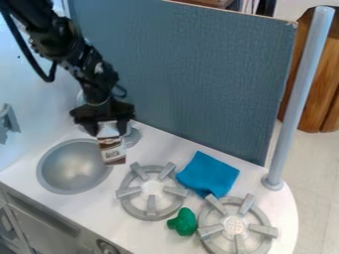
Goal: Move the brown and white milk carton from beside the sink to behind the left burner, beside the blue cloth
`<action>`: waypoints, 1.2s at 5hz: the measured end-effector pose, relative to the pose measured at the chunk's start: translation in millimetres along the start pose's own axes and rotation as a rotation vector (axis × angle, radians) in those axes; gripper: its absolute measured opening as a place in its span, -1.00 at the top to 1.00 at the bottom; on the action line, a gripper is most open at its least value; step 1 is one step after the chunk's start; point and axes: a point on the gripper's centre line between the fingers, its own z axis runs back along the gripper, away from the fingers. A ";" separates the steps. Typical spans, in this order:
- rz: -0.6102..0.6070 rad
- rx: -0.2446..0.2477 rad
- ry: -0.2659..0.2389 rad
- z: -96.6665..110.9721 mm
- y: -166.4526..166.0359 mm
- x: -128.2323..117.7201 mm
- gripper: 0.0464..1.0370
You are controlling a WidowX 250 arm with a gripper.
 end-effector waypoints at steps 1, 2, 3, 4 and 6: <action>-0.037 -0.062 -0.045 10.0 -23.6 36.1 -0.55; -0.107 -0.096 -0.023 -12.3 -50.3 47.6 -0.55; -0.149 -0.115 -0.011 -38.5 -80.2 53.5 -0.55; -0.200 -0.129 0.020 -65.0 -105.4 47.2 -0.55; -0.300 -0.064 -0.008 -87.1 -97.9 49.1 -0.69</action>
